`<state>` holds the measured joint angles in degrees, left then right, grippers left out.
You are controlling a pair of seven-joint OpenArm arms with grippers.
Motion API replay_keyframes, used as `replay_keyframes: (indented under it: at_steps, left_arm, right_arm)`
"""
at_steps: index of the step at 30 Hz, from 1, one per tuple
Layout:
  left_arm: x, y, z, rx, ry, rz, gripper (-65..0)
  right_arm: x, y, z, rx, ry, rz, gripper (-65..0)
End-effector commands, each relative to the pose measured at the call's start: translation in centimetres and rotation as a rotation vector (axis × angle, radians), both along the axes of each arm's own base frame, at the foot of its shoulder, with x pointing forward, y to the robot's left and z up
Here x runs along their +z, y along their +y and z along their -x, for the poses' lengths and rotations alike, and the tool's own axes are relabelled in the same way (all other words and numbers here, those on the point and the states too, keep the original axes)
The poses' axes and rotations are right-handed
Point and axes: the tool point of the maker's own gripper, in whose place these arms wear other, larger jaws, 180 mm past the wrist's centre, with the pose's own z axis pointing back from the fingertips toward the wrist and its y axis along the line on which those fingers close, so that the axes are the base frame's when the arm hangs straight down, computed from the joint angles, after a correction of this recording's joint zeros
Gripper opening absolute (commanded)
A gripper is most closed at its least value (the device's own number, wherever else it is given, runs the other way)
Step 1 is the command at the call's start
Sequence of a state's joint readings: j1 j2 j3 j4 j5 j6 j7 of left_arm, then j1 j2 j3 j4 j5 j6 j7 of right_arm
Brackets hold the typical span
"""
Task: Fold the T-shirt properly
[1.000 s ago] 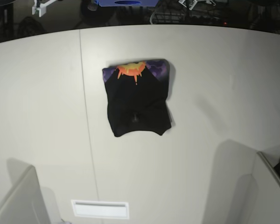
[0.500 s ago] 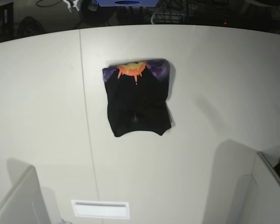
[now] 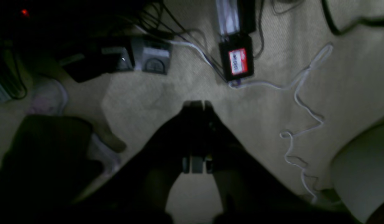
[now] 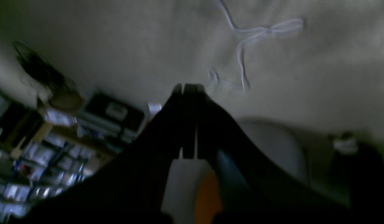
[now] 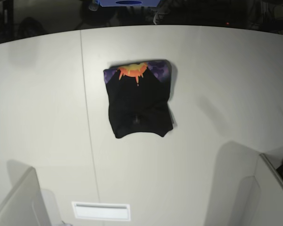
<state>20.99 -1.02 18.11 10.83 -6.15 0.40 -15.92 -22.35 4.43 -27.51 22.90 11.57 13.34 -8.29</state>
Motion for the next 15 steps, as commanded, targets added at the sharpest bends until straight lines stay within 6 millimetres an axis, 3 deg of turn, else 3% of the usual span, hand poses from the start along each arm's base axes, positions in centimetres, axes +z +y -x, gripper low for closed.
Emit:
replay_keyframes:
  at_steps: [1,6,8,10,15]
  left_arm:
    - [0.1,0.4,0.9,-0.005,0.018,-0.005,-65.0]
    - [-0.1,3.1,-0.2,-0.015,0.010,-0.048,-65.0]
    - [-0.2,3.7,-0.6,0.042,0.001,-0.066,-65.0]
    - [-0.1,5.1,-0.7,0.103,-0.006,-0.095,-65.0]
    - [-0.3,5.1,-2.3,0.096,-0.039,-0.088,-65.0]
  right_arm:
    - [0.3,1.2,0.6,0.008,-0.002,-0.036,-65.0]
    - [0.7,7.1,-0.9,-0.005,-0.092,-0.155,-65.0]
    - [0.7,8.5,-1.7,-0.015,-0.103,-0.167,-65.0]
    - [0.3,7.9,-1.8,-0.014,-0.111,-0.125,-65.0]
    - [-0.7,5.4,-2.6,0.000,-0.139,-0.022,-65.0]
